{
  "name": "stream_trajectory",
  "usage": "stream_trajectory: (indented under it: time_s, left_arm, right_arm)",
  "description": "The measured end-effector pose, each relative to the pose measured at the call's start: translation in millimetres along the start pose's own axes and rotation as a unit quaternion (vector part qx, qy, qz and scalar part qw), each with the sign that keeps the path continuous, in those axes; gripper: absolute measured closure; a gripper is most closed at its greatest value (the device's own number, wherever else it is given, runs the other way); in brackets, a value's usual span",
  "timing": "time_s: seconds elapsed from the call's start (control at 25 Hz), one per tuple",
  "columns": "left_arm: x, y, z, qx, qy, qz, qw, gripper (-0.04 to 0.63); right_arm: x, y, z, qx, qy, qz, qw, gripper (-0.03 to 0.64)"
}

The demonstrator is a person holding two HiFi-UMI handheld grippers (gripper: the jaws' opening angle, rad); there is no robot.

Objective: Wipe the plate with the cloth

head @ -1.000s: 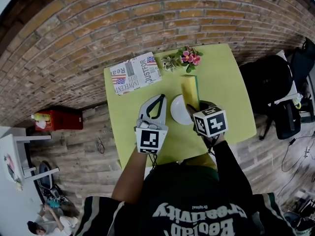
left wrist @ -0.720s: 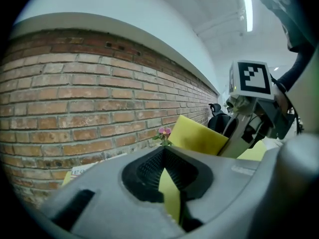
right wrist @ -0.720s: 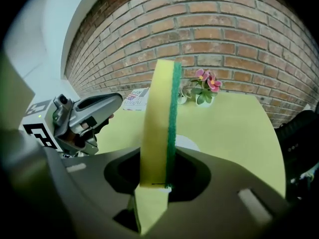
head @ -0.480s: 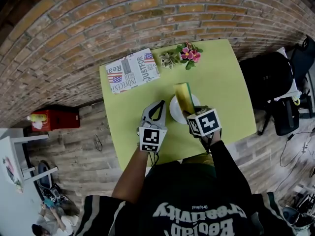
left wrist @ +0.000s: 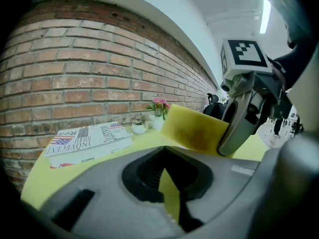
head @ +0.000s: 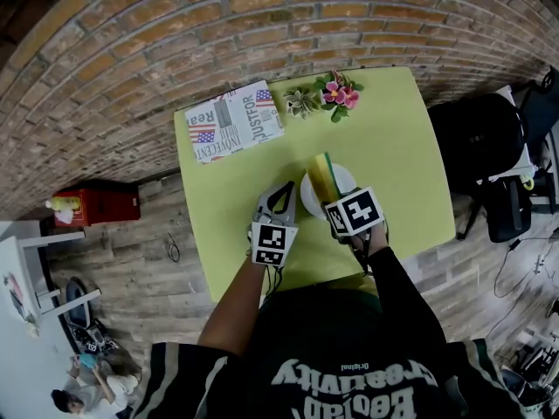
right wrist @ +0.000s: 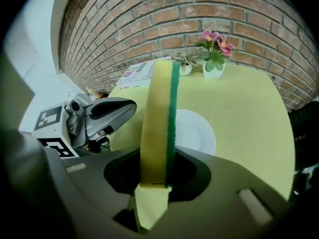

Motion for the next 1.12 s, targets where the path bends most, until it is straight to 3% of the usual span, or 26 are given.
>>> stream_trajectory:
  time_s: [0.4,1.12]
  left_arm:
    - [9,21,4,-0.037,0.006,0.02,0.9991,0.588]
    - [12,24,1,-0.02,0.017,0.022,0.9994,0.589]
  right_arm:
    - [13,-2,0,0.002,-0.017,0.044,0.999,0.491]
    - [32,2,5,0.003,-0.033,0.094,0.995,0.488]
Point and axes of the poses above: the fingertips, and each gripper's own axes: x forward along the fingers, z to its left, y out of its underside, the point moved 6 cm from there along -x, backward along the fingers, and after that the axes turned 1 degree about z, right-handed, at the moved point
